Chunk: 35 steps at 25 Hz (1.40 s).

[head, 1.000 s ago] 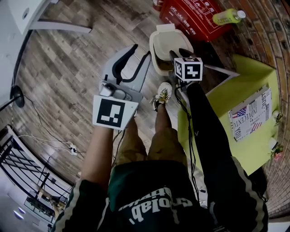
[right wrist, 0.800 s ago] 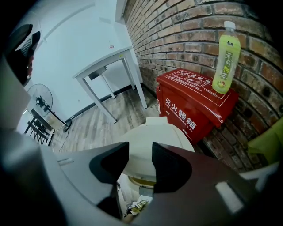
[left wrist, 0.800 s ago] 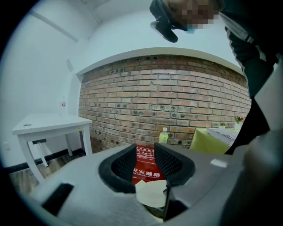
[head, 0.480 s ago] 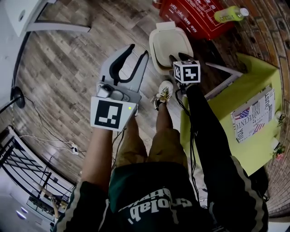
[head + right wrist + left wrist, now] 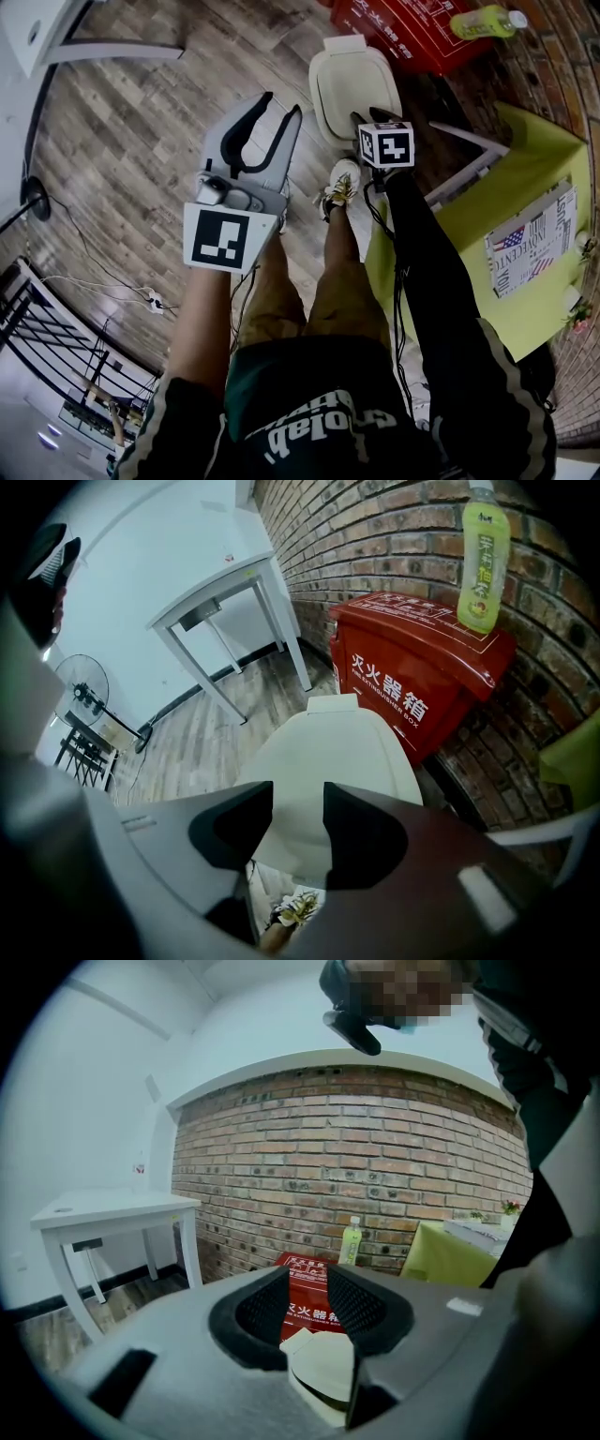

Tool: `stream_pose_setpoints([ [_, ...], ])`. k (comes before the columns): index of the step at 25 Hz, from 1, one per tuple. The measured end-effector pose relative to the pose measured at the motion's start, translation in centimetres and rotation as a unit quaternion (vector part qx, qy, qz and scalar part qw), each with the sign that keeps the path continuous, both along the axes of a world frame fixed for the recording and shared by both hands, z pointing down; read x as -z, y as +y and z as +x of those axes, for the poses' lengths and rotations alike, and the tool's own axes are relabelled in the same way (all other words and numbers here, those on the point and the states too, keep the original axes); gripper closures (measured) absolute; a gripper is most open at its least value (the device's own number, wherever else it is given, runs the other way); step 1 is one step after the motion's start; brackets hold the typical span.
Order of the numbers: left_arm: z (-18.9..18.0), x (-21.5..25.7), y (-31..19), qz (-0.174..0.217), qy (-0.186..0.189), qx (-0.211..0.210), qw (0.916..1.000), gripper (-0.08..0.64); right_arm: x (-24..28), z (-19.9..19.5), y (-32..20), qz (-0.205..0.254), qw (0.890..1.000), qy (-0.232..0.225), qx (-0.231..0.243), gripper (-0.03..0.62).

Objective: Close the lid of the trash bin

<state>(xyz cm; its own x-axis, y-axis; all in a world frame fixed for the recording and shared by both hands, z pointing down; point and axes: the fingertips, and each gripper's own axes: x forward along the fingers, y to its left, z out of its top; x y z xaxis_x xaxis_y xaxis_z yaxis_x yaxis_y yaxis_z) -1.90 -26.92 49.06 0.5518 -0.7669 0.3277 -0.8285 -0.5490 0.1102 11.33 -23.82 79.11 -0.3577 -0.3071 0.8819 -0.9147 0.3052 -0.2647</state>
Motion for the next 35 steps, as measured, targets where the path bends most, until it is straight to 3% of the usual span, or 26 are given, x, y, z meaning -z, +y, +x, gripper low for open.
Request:
stream_pose_setpoints([
  [35,1.2,-4.8,1.6,-0.025,-0.017,-0.035,0.9989,0.428,-6.7,0.2,2.3,-0.032,0.999,0.011,0.014,0.4],
])
